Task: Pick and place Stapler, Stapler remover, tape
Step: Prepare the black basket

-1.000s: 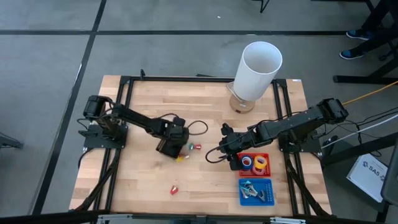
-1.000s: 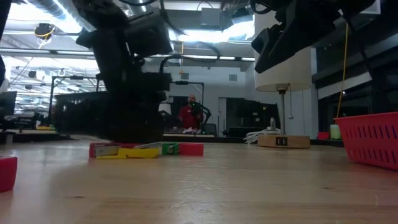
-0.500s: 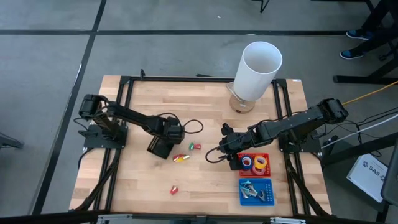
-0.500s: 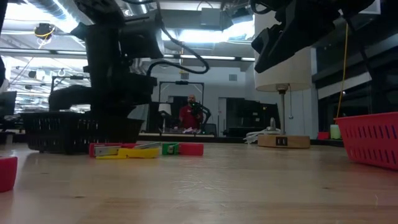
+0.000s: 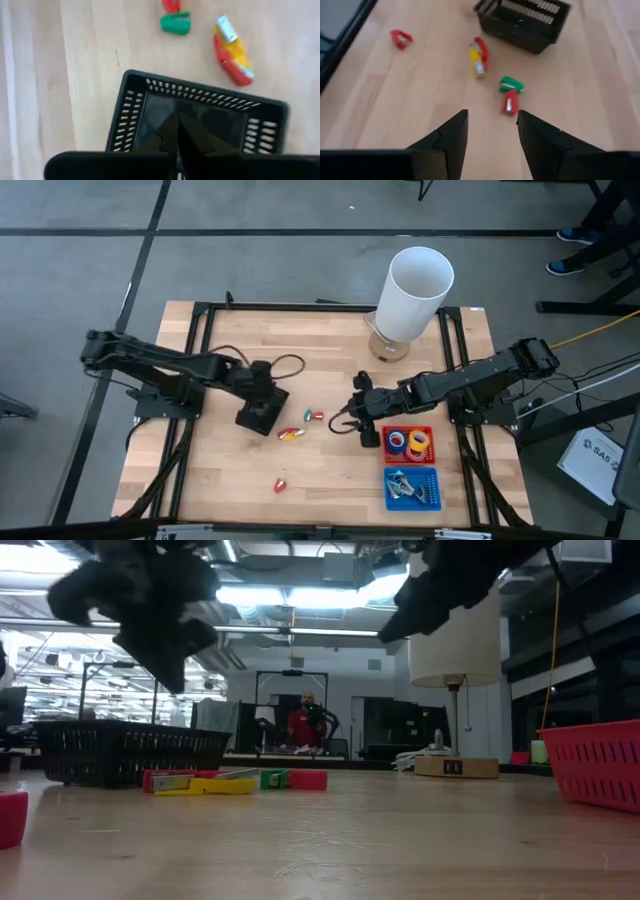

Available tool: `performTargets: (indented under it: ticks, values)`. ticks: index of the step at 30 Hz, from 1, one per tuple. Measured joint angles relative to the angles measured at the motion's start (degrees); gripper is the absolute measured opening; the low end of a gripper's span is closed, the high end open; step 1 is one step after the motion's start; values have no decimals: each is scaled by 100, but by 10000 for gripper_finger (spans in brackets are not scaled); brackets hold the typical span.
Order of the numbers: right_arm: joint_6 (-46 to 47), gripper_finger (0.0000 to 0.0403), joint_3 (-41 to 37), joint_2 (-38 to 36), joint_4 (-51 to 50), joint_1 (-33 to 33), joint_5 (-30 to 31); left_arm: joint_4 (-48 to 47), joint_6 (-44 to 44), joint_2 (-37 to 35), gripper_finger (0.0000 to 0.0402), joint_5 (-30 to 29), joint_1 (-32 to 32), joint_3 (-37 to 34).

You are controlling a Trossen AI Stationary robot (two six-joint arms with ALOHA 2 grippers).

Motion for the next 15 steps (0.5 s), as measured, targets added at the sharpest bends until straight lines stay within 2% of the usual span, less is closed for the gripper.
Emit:
performTargets:
  ticks: [4, 8, 15]
  values:
    - [120, 171, 6, 62, 157, -187, 4, 717, -377, -953, 5, 223, -6, -722]
    - [171, 171, 3, 153, 249, -328, 2, 943, -951, -1781, 5, 228, -4, -1238]
    - [153, 171, 4, 252, 508, -432, 4, 970, -1677, -2410, 6, 282, -4, -1557]
